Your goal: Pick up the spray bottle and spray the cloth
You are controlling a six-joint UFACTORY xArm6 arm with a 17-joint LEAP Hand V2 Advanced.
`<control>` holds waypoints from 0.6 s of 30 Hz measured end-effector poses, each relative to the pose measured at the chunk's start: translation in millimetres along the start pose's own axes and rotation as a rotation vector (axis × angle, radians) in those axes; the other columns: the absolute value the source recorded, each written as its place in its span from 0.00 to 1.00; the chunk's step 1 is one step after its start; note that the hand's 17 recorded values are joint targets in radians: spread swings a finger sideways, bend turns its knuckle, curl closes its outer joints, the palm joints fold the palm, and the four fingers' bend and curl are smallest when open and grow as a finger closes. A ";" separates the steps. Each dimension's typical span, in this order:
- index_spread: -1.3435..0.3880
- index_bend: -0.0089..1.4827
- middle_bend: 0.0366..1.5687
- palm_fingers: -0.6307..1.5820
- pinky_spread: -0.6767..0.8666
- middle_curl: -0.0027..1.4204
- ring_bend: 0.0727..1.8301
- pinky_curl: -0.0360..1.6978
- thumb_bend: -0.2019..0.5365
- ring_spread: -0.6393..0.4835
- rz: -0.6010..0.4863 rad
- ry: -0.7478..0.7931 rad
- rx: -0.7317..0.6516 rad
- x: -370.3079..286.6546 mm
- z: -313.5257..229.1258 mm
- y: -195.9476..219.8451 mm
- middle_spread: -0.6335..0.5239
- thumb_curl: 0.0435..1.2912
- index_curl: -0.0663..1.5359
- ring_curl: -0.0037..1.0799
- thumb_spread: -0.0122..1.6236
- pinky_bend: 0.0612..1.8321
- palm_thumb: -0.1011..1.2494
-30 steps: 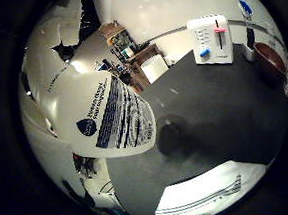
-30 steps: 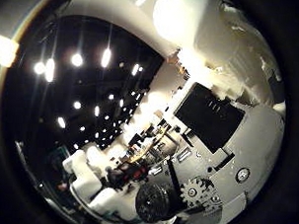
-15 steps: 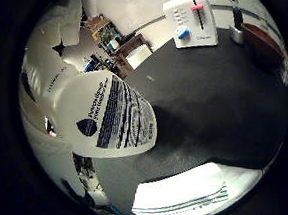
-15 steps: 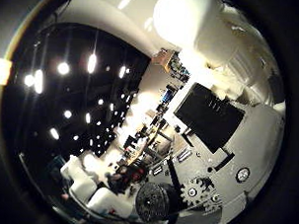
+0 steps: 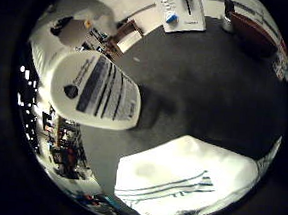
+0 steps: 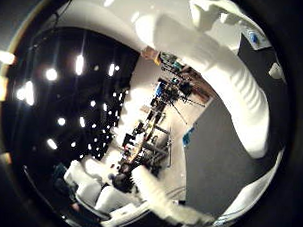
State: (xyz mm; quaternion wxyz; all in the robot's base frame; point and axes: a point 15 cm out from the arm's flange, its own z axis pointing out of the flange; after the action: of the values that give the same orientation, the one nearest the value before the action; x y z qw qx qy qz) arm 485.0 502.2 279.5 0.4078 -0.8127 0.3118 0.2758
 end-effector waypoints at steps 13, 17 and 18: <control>0.54 0.18 0.10 0.33 0.85 0.22 0.12 0.15 0.23 0.82 -0.026 0.135 -0.144 4.8 -31.1 21.3 0.53 0.29 0.26 0.17 0.58 0.36 0.38; 0.53 0.17 0.09 0.35 0.85 0.21 0.10 0.14 0.24 0.82 -0.041 0.198 -0.190 0.2 -62.8 25.0 0.52 0.29 0.26 0.18 0.58 0.34 0.40; 0.52 0.17 0.09 0.36 0.85 0.21 0.09 0.14 0.24 0.81 -0.043 0.200 -0.200 -4.1 -68.6 26.3 0.51 0.29 0.26 0.18 0.58 0.33 0.41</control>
State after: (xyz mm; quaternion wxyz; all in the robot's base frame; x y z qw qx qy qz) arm 476.4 433.7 304.8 0.2976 -0.8792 0.3043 0.2142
